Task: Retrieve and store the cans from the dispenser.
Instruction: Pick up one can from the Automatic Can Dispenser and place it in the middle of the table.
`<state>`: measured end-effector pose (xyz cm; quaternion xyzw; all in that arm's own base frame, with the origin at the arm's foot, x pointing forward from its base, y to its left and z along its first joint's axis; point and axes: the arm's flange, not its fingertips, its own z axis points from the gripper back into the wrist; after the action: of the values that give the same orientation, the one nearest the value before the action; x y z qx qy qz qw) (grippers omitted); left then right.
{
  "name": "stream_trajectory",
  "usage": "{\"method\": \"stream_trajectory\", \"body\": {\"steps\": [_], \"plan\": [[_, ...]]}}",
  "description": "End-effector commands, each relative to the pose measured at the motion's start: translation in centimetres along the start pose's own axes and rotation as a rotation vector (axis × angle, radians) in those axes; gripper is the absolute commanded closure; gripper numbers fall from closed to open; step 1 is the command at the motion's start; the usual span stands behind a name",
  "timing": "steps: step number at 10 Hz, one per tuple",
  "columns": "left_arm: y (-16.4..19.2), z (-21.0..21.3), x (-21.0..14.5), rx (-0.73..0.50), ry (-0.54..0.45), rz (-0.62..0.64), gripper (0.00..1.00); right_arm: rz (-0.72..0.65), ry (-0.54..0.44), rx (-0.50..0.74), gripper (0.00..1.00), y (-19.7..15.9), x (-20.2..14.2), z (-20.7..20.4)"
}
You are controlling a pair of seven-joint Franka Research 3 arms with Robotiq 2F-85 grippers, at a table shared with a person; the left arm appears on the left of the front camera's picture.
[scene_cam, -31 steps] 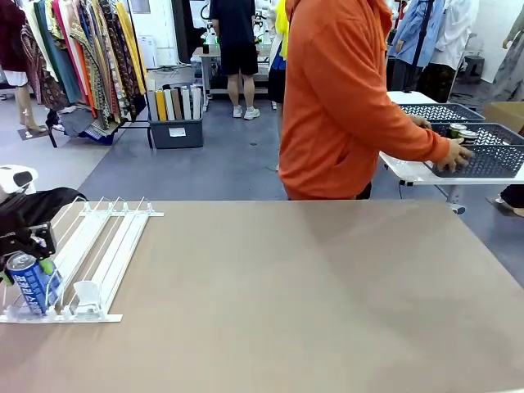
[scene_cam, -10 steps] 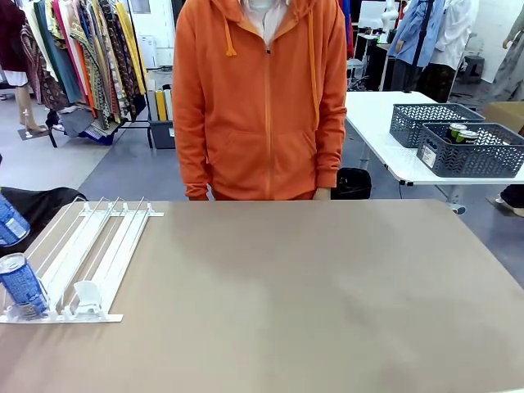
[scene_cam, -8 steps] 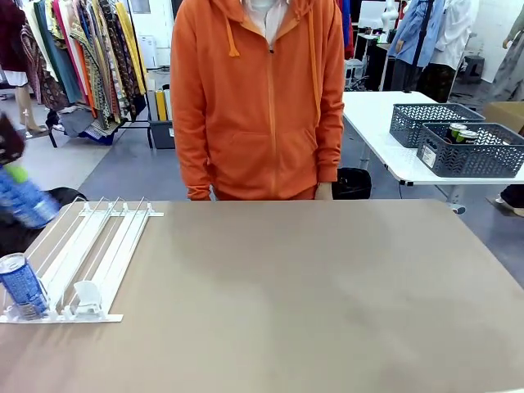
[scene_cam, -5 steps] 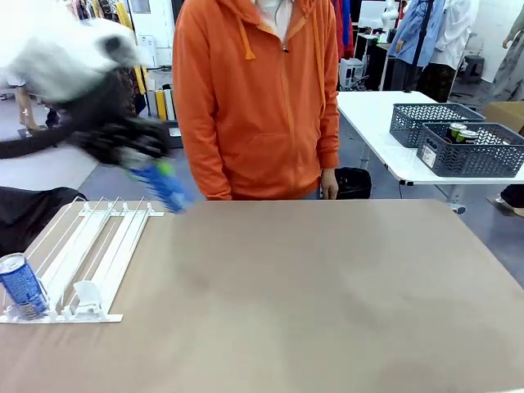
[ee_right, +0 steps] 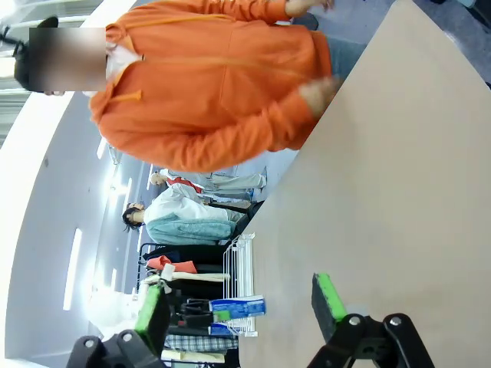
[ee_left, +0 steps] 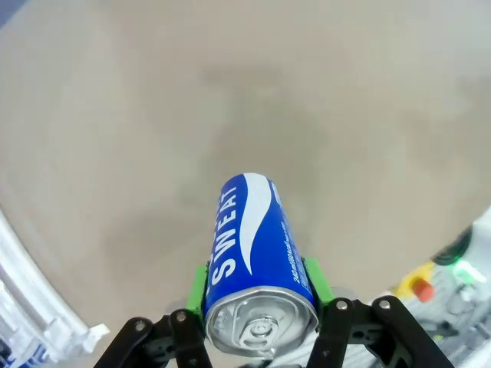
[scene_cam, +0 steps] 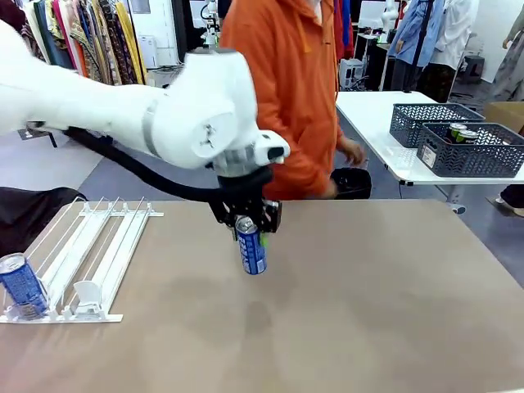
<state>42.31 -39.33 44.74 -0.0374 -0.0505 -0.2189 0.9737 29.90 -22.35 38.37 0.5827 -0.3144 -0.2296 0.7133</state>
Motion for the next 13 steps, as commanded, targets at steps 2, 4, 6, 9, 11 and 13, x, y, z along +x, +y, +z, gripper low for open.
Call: {"method": "stream_trajectory", "body": {"steps": [2,4,6,9,11,13], "plan": [[-2.4,-0.6,0.9,0.100,0.034,-0.045,1.00,0.001,0.003,0.004,0.00,0.3,0.1,0.2],[-2.5,-1.3,0.9,0.073,0.065,-0.068,1.00,0.001,0.003,0.004,0.00,0.3,0.1,0.2],[-2.2,-1.7,1.2,0.046,0.085,-0.072,1.00,0.001,0.003,0.004,0.00,0.3,0.1,0.2],[-2.1,-2.0,1.5,0.019,0.116,-0.094,0.73,0.001,0.003,0.004,0.00,0.3,0.1,0.2],[-2.0,-2.1,1.4,0.015,0.123,-0.094,0.00,0.001,0.003,0.004,0.00,0.3,0.1,0.2],[-1.9,-2.1,1.4,0.014,0.121,-0.096,0.00,0.001,0.003,0.004,0.00,0.3,0.1,0.2]]}}
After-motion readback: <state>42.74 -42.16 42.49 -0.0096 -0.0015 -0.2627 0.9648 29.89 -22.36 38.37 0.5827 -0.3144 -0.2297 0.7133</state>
